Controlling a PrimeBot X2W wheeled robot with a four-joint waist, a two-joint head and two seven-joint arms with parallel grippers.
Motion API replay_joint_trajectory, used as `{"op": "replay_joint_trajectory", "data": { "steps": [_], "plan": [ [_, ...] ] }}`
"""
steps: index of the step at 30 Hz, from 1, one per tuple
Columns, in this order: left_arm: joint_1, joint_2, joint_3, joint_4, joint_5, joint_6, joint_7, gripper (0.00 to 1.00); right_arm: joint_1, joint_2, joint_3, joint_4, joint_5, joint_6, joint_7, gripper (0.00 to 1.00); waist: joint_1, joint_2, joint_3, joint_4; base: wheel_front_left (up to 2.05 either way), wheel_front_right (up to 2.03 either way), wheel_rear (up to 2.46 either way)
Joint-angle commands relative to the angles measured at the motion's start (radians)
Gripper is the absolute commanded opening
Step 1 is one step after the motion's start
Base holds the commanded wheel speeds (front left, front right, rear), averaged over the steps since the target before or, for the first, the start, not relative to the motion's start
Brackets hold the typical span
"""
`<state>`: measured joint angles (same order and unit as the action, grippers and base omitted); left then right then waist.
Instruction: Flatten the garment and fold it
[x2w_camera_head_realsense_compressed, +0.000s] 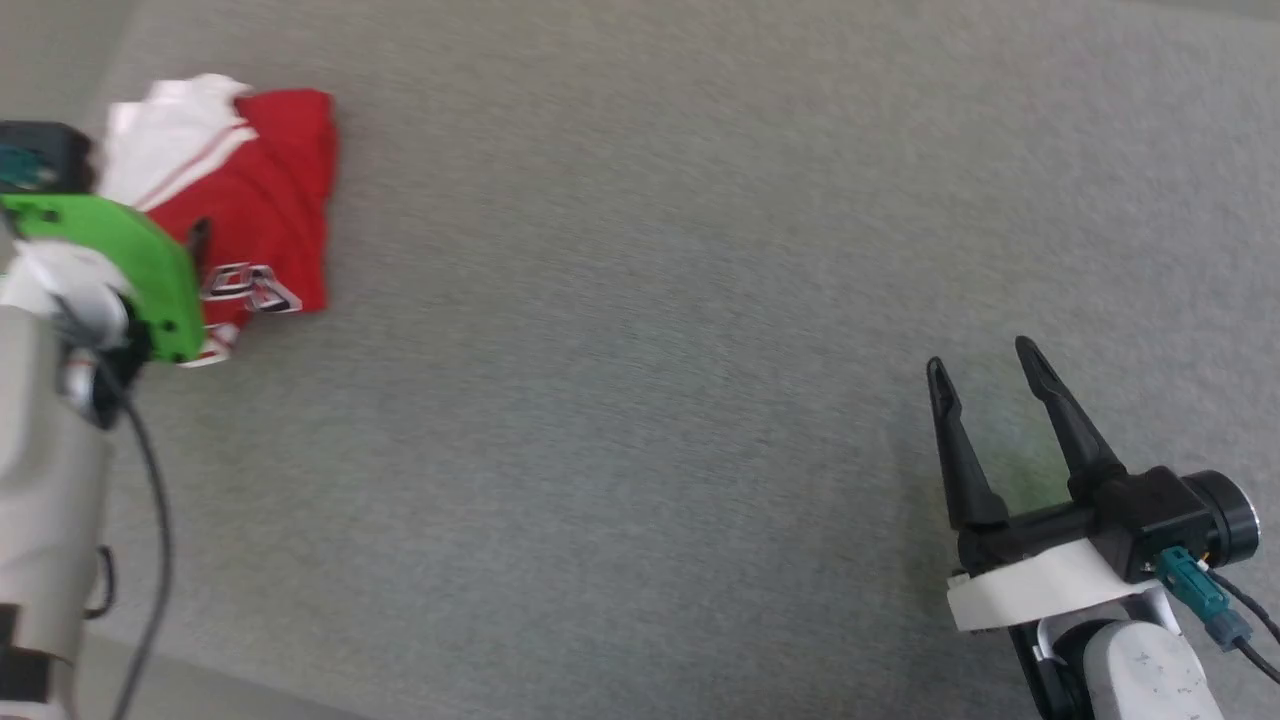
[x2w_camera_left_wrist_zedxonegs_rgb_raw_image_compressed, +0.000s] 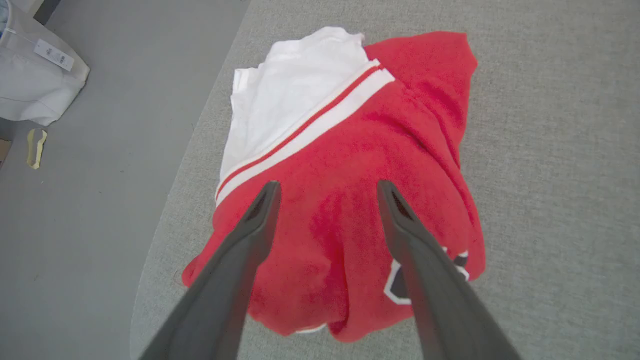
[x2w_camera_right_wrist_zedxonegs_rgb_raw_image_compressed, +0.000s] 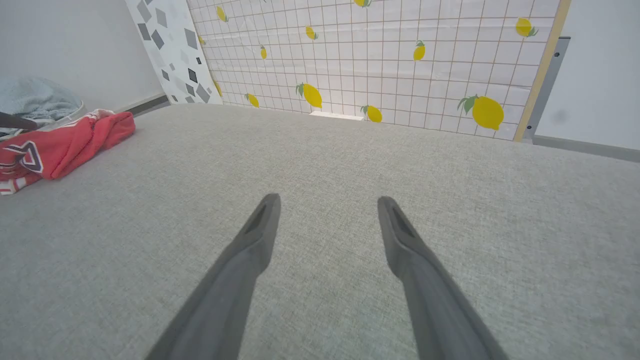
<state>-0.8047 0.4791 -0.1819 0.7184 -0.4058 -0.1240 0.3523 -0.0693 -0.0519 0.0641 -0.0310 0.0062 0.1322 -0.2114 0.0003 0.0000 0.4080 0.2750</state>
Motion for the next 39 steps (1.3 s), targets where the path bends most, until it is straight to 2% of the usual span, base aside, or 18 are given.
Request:
{"op": "replay_joint_trajectory", "data": {
  "steps": [1,5,9,10,11,12,18,26,30,33,39],
  "plan": [
    [-0.023,0.022,-0.01,0.022,-0.027,-0.006,0.028,1.0,-0.021,-0.003,0.0,-0.008,-0.005,-0.002,-0.002,1.0,-0.0003,0.0,0.089,-0.085,0.0,0.0,0.0],
    [-0.032,0.071,-0.039,0.096,-0.098,-0.006,0.139,1.0,-0.033,-0.002,-0.001,-0.008,-0.004,-0.002,-0.007,1.0,-0.0003,0.0,0.116,-0.108,0.0,0.0,0.0],
    [-0.012,0.094,-0.079,0.128,-0.159,-0.007,0.219,1.0,-0.037,-0.002,-0.001,0.0,-0.002,-0.002,-0.014,1.0,-0.0003,0.0,0.122,-0.12,0.0,0.0,0.0],
    [-0.005,0.095,-0.089,0.126,-0.18,-0.007,0.236,0.35,-0.037,-0.002,-0.002,0.004,-0.001,-0.002,-0.016,1.0,-0.0003,0.0,0.12,-0.12,0.0,0.0,0.0],
    [0.0,0.096,-0.097,0.12,-0.207,-0.007,0.248,0.0,-0.036,-0.002,-0.003,0.009,-0.001,-0.002,-0.018,1.0,-0.0003,0.0,0.116,-0.12,0.0,0.0,0.0],
    [0.007,0.106,-0.098,0.11,-0.26,-0.007,0.234,0.0,-0.033,-0.001,-0.007,0.024,0.0,-0.002,-0.023,1.0,-0.0003,0.0,0.099,-0.115,0.0,0.0,0.0],
    [-0.023,0.137,-0.07,0.13,-0.276,-0.007,0.087,0.0,-0.029,0.0,0.0,0.059,0.002,-0.002,-0.032,1.0,-0.0003,0.0,0.019,-0.105,0.0,0.0,0.0],
    [-0.089,0.17,-0.083,0.086,-0.171,0.015,-0.222,0.0,0.002,0.001,-0.002,0.113,0.017,-0.002,-0.042,1.0,-0.0003,0.0,-0.128,-0.103,0.0,0.0,0.0],
    [-0.092,0.137,-0.124,0.011,-0.122,0.011,-0.364,0.0,0.021,0.001,-0.01,0.133,0.039,-0.002,-0.046,1.0,-0.0003,0.0,-0.203,-0.113,0.0,0.0,0.0],
    [-0.089,0.086,-0.178,-0.074,-0.094,0.005,-0.426,0.0,0.036,0.001,-0.015,0.144,0.054,-0.002,-0.048,1.0,-0.0003,0.0,-0.255,-0.126,0.0,0.0,0.0],
    [-0.032,-0.043,-0.33,-0.246,-0.052,-0.001,-0.413,0.0,0.054,0.001,-0.012,0.148,0.068,-0.002,-0.05,1.0,-0.0003,0.0,-0.312,-0.172,0.0,0.0,0.0]
  ]
}}
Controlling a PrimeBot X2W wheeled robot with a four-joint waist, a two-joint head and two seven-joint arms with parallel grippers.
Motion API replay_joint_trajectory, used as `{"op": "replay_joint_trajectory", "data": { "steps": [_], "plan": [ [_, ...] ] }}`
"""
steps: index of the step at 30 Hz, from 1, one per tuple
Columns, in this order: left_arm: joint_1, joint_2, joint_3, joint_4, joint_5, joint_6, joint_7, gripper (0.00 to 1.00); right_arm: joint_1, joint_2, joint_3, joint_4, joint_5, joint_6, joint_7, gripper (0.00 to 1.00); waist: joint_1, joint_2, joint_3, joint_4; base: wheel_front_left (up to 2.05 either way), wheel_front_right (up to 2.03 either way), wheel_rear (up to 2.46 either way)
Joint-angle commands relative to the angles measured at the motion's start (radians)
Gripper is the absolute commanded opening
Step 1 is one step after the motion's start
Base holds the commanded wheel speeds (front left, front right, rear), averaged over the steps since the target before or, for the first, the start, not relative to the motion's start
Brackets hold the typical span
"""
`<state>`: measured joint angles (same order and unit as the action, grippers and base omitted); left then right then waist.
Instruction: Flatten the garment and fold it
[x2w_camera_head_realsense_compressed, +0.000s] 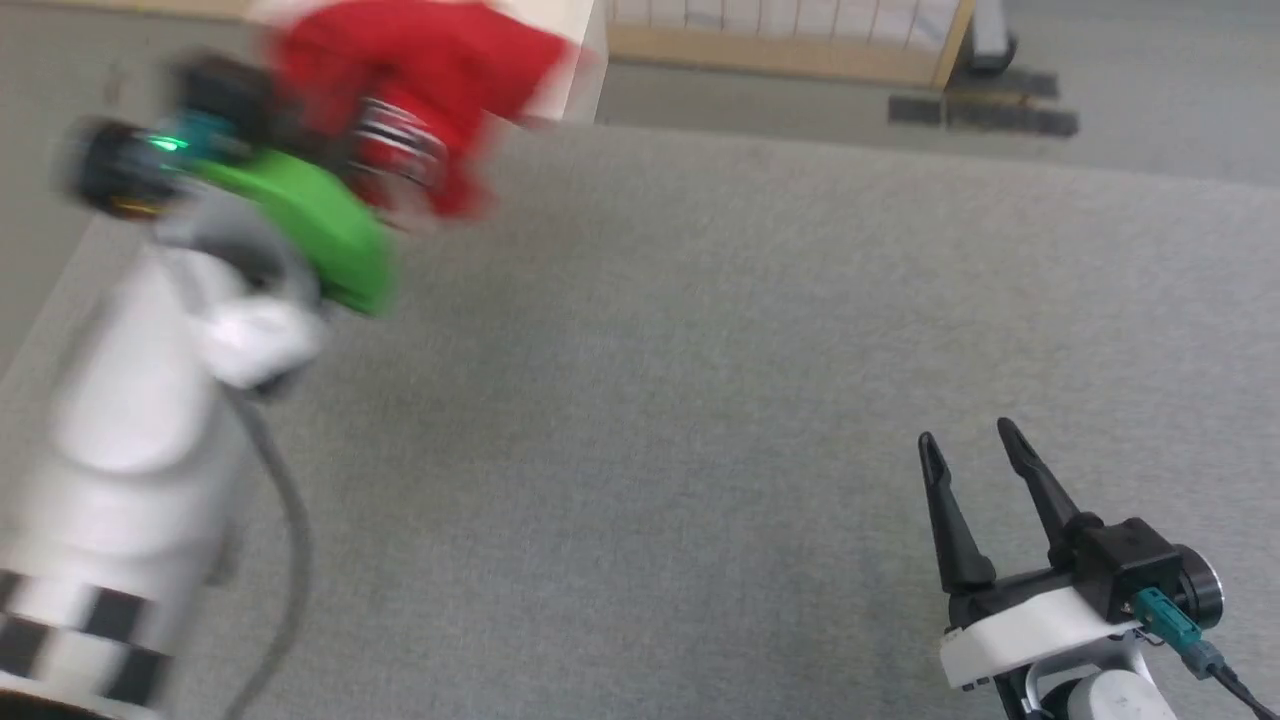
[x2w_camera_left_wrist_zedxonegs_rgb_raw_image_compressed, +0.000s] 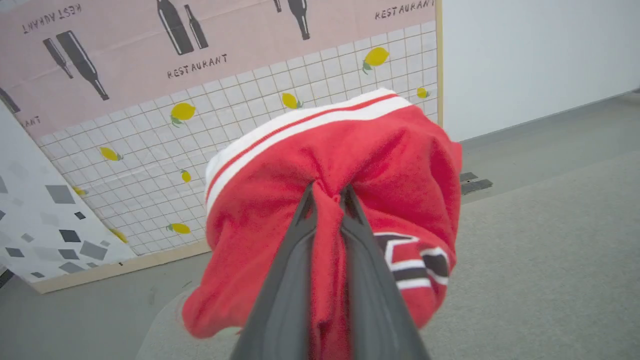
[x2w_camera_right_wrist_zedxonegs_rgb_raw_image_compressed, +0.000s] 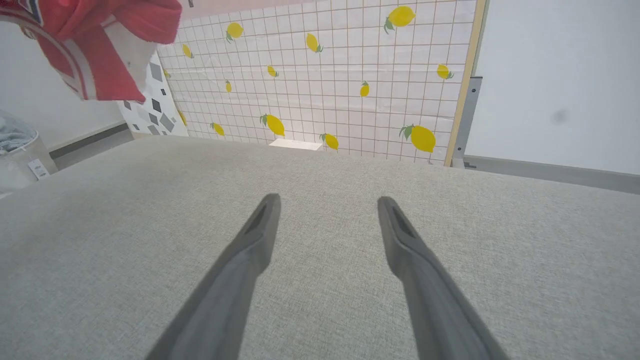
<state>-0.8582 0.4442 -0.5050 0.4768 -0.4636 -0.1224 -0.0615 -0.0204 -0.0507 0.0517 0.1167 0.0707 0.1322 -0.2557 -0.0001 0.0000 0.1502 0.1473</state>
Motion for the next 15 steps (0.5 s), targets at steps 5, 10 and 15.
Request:
{"op": "replay_joint_trajectory", "data": {
  "steps": [5,10,15],
  "plan": [
    [0.119,-0.144,-0.155,-0.043,0.033,-0.004,0.02,0.0,0.003,0.0,-0.012,-0.007,0.01,-0.002,-0.006,1.0,0.0001,0.0,-0.058,-0.113,0.0,0.0,0.0],
    [0.257,-0.301,-0.299,0.036,0.043,-0.003,0.015,0.0,-0.005,0.0,-0.047,-0.009,0.02,-0.002,-0.006,1.0,0.0001,0.0,-0.05,-0.187,0.0,0.0,0.0],
    [0.344,-0.374,-0.411,0.14,0.043,-0.005,-0.018,1.0,-0.004,0.0,-0.065,-0.004,0.032,-0.002,-0.006,1.0,0.0001,0.0,-0.044,-0.237,0.0,0.0,0.0]
  ]
}}
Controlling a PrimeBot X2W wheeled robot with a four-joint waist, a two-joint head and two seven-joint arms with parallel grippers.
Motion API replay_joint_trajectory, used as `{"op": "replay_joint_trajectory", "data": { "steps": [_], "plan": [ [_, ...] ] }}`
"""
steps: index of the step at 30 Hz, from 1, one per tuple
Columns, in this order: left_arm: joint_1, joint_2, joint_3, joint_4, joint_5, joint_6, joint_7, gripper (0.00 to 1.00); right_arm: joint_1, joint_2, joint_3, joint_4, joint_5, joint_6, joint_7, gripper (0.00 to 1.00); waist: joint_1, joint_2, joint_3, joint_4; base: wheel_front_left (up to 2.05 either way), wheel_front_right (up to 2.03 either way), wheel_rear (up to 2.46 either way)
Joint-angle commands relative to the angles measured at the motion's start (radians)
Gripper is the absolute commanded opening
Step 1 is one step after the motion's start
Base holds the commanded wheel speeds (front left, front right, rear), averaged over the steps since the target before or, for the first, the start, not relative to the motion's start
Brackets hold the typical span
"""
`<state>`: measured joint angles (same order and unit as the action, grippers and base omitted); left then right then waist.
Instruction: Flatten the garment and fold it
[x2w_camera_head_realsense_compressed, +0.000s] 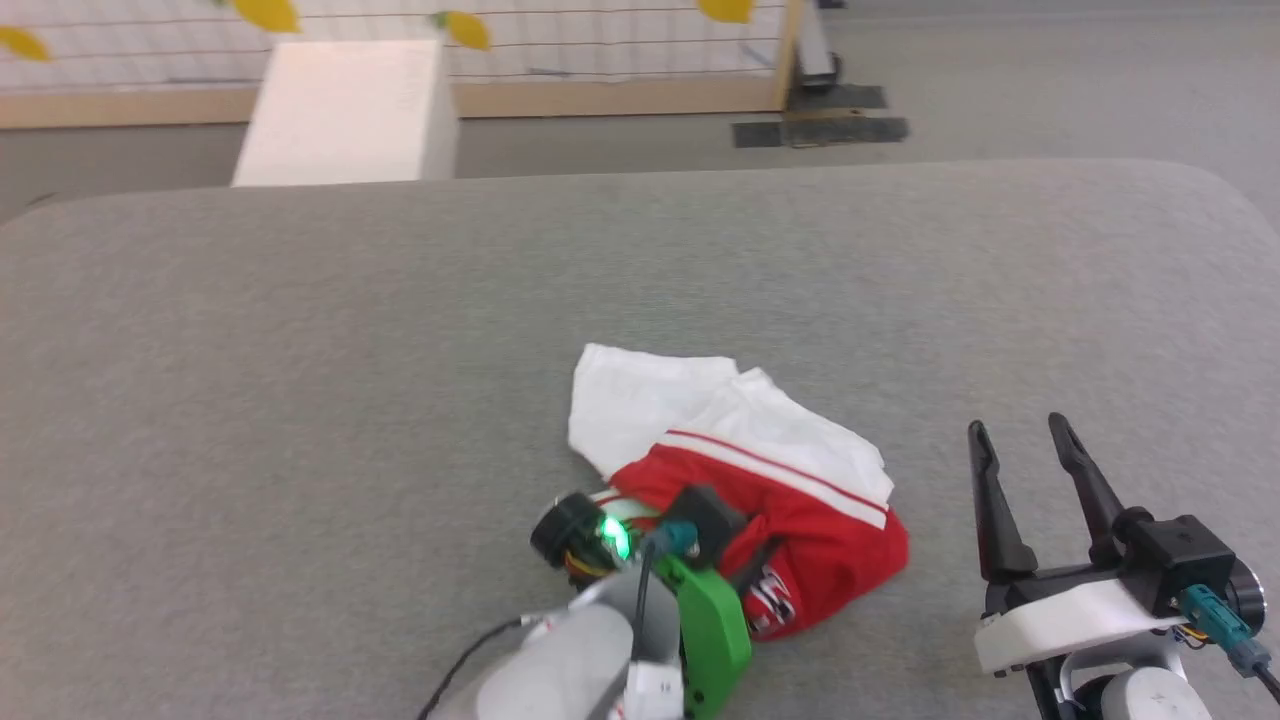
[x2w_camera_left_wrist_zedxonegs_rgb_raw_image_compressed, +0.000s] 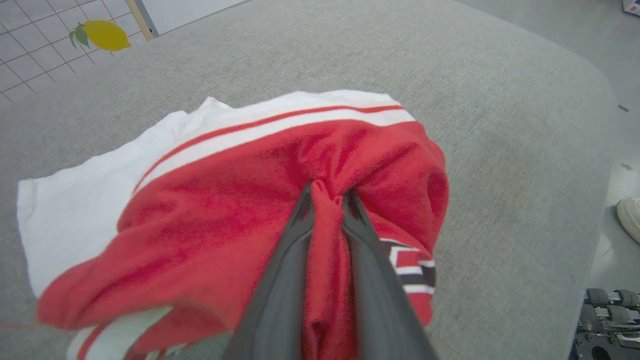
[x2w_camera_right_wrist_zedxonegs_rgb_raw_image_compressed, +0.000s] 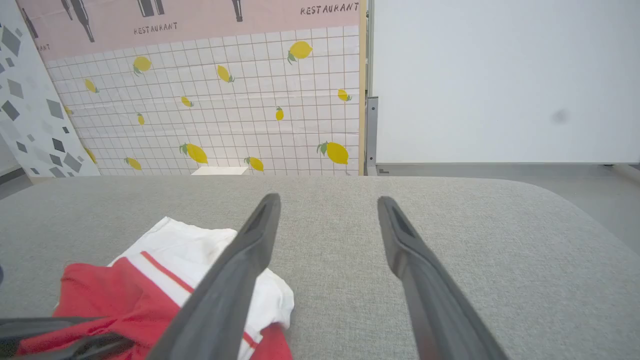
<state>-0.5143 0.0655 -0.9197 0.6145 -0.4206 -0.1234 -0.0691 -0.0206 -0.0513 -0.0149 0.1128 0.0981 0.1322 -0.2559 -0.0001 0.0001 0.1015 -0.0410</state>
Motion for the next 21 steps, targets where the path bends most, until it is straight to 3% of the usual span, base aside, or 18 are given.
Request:
{"op": "replay_joint_trajectory", "data": {
  "steps": [1,7,12,21],
  "plan": [
    [0.007,-0.001,-0.007,0.012,-0.004,-0.004,-0.021,1.0,-0.002,0.001,0.0,0.0,0.005,-0.002,-0.006,1.0,0.0001,-0.0001,0.004,-0.051,0.0,0.0,0.0],
    [0.005,-0.014,-0.038,0.021,-0.039,-0.001,-0.102,1.0,0.015,0.001,-0.015,0.021,0.001,-0.002,-0.006,1.0,0.0001,-0.0001,-0.017,-0.03,0.0,0.0,0.0],
    [-0.019,-0.012,0.028,-0.019,-0.07,0.043,-0.169,1.0,0.032,0.001,-0.015,0.048,0.001,-0.002,-0.006,1.0,0.0001,-0.0001,-0.059,0.008,0.0,0.0,0.0],
    [0.058,0.139,0.245,-0.15,-0.077,0.165,-0.192,1.0,0.07,0.001,-0.03,0.062,0.0,-0.002,0.012,1.0,0.0001,-0.0001,-0.119,0.073,0.0,0.0,0.0]
  ]
}}
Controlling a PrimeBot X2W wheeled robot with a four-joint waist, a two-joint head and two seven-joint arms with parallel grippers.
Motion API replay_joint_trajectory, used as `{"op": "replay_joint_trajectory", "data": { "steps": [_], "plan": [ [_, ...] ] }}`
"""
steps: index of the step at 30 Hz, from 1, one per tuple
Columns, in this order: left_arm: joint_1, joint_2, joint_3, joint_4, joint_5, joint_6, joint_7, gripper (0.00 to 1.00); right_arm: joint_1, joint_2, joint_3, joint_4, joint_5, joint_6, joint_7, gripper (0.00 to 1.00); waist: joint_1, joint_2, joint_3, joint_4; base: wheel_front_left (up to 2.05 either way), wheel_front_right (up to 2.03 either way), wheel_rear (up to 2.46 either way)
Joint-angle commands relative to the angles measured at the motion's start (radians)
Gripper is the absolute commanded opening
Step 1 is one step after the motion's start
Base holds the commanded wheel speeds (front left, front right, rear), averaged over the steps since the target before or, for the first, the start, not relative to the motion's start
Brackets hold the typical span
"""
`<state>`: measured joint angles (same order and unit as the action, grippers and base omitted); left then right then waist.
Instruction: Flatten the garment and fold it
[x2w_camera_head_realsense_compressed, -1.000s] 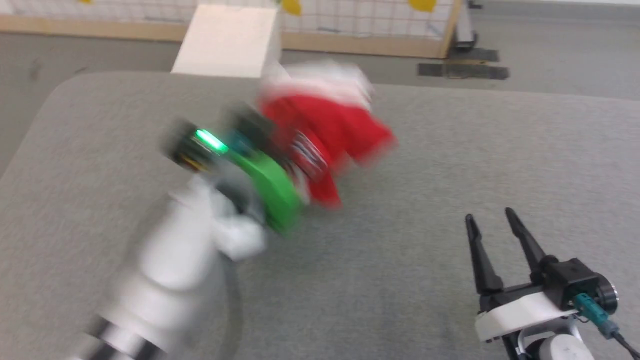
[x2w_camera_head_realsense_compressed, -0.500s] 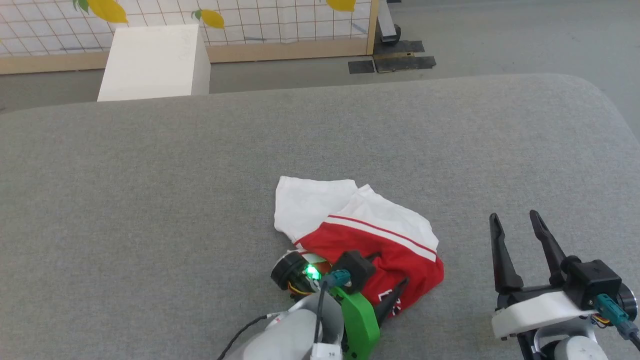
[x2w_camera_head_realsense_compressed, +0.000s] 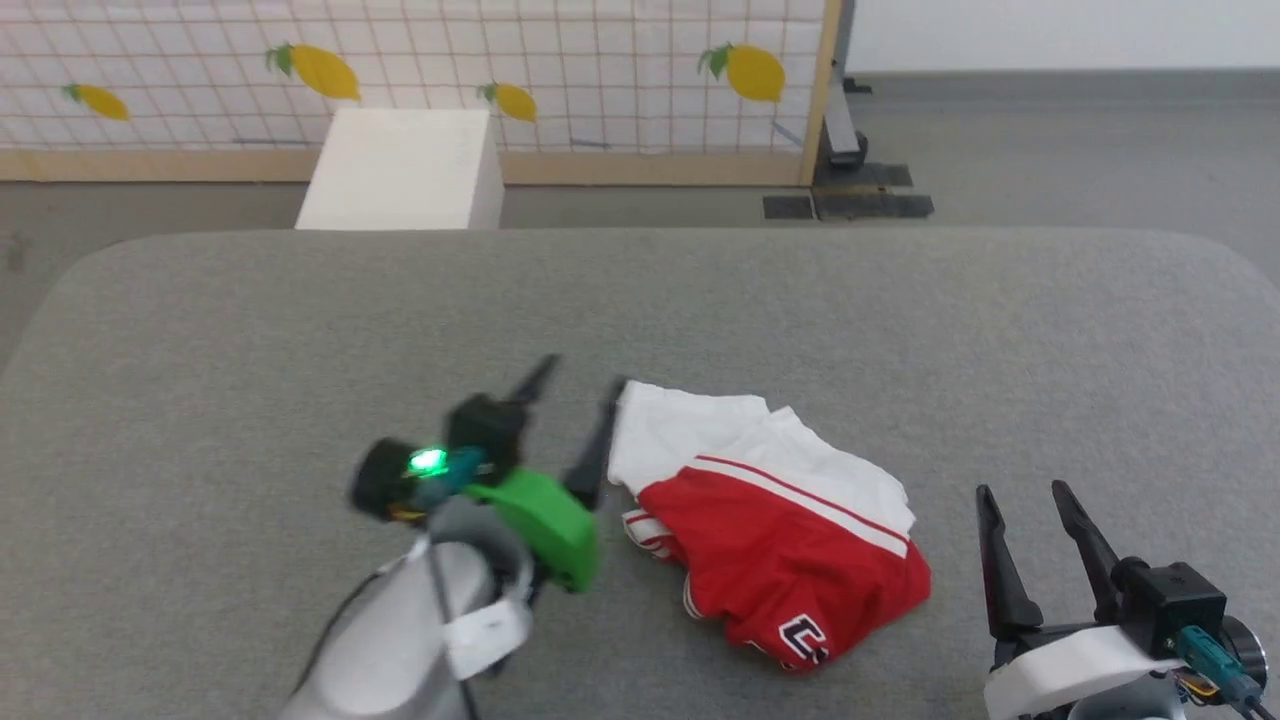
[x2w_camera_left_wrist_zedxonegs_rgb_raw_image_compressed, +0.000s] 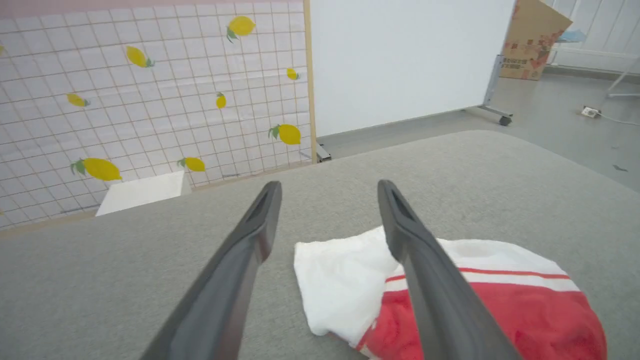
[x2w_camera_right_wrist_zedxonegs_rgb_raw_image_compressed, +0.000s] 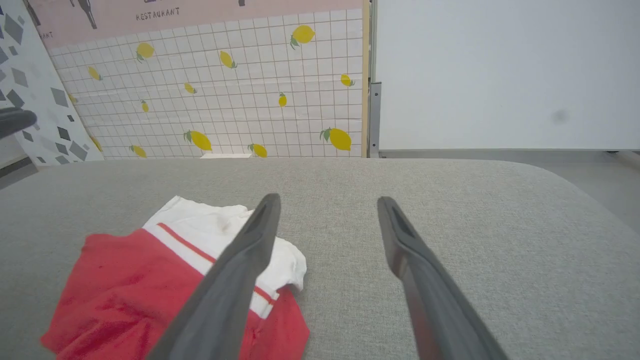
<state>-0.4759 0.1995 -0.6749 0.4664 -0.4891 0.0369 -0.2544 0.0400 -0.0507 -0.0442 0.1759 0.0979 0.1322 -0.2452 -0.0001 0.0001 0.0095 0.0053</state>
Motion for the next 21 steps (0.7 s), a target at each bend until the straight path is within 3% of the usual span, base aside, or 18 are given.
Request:
{"op": "replay_joint_trajectory", "data": {
  "steps": [1,5,10,21],
  "plan": [
    [0.054,0.022,0.034,-0.03,-0.005,0.021,-0.007,1.0,0.013,0.0,0.0,-0.002,0.001,-0.002,0.004,1.0,0.0001,-0.0001,-0.031,0.03,0.0,0.0,0.0],
    [0.207,0.056,0.141,-0.126,0.0,0.06,-0.007,1.0,0.025,0.0,-0.002,-0.01,0.008,-0.002,0.009,1.0,0.0001,-0.0001,-0.042,0.039,0.0,0.0,0.0],
    [0.375,0.056,0.222,-0.214,0.054,0.079,-0.007,1.0,0.042,0.0,-0.004,-0.014,0.022,-0.002,0.014,1.0,0.0001,-0.0001,-0.047,0.048,0.0,0.0,0.0],
    [0.491,-0.022,0.297,-0.283,0.165,0.036,-0.007,1.0,0.063,0.0,0.008,-0.005,0.035,-0.002,0.023,1.0,0.0001,-0.0001,-0.046,0.058,0.0,0.0,0.0]
  ]
}}
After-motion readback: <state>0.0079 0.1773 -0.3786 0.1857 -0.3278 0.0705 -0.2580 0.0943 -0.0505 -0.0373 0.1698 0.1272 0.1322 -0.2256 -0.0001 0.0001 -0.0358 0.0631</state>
